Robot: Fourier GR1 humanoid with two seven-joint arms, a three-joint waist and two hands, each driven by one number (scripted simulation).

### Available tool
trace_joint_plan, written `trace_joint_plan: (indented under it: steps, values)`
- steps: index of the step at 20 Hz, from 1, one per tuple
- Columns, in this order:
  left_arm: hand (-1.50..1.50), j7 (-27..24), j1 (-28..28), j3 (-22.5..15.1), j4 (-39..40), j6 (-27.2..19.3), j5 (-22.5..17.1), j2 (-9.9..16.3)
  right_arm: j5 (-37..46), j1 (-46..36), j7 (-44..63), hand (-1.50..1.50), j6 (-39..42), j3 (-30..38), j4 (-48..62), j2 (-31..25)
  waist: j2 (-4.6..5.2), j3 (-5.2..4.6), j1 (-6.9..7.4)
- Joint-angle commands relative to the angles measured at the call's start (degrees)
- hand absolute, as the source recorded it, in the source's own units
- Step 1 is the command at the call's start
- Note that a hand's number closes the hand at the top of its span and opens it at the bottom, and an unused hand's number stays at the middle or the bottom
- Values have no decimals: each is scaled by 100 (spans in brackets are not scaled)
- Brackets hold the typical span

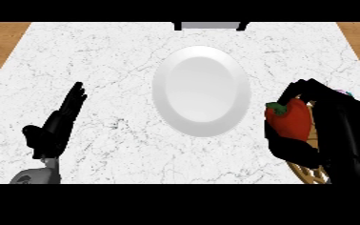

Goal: Pick the bell pepper from the placemat and place it in the plate

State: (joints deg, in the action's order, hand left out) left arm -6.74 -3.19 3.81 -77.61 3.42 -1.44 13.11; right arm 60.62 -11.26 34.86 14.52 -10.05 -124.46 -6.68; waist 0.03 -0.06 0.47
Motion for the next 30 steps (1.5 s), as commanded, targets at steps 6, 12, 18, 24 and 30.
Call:
trace_joint_plan:
  steps: [6,12,18,24,30]
  values:
    - [0,82,3,110,-97,55,35,68,308,-1268,168,150,-1383,-714,2461,655,10,6,36]
    - [0,138,-267,-88,122,-183,262,-267,-90,-2175,128,150,-2413,-744,4331,665,25,7,70]
    - [0,193,-202,-25,-93,27,121,-184,-895,-2893,576,-150,-3704,-322,5213,667,34,9,115]
    - [0,150,91,61,-253,105,116,-116,-1374,-3251,1005,-150,-4219,-620,6168,667,5,7,65]
    - [0,-92,48,118,61,156,164,-80,-1929,-3187,291,-150,-5684,-341,6038,667,17,10,59]
